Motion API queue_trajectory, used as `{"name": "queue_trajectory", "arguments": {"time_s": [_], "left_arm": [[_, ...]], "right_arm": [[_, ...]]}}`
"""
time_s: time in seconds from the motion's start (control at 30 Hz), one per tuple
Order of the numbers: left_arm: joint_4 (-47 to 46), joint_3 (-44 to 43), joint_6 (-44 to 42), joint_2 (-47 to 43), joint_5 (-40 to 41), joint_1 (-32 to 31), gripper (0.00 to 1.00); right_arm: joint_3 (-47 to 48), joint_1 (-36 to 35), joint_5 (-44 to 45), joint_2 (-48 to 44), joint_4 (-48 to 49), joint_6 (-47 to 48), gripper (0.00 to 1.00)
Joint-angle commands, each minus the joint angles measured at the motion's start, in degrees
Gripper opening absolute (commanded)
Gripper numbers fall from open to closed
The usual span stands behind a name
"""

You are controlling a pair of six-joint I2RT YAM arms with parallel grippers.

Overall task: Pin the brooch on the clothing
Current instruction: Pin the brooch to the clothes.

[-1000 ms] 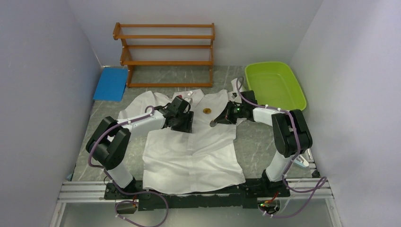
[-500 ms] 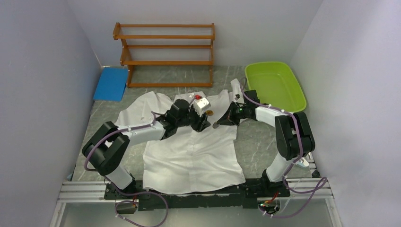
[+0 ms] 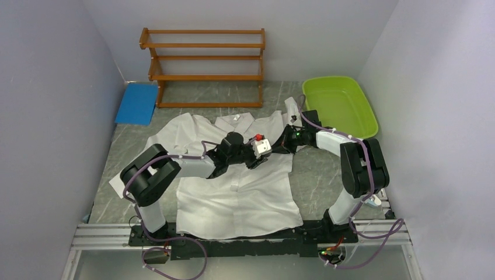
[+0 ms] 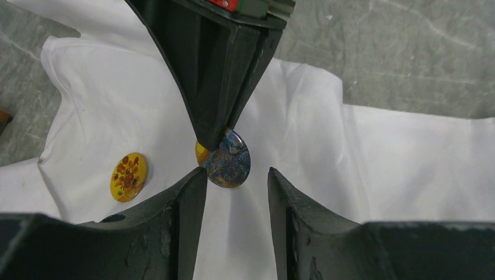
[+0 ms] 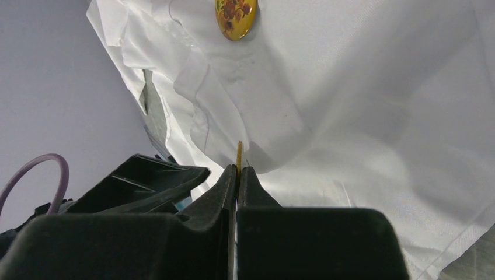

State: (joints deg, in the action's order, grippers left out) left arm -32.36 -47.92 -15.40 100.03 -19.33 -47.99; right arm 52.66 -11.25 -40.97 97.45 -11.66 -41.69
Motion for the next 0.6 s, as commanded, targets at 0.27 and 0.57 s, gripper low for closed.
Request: {"name": "queue_trajectory", "arguments": {"time_s": [0.27,0.57], "left_arm": [[-0.5,-3.6,-9.0,2.1,11.6,-4.1,0.54],[-3.8,-4.0,-8.3,3.8,18.7,-5.5,0.53]], "right_arm": [[2.3,0.8,-1.1,-3.2,-0.2,-1.7,0.0],[2.4,0.8,-2.0,-3.0,0.1,-2.0,0.0]]}}
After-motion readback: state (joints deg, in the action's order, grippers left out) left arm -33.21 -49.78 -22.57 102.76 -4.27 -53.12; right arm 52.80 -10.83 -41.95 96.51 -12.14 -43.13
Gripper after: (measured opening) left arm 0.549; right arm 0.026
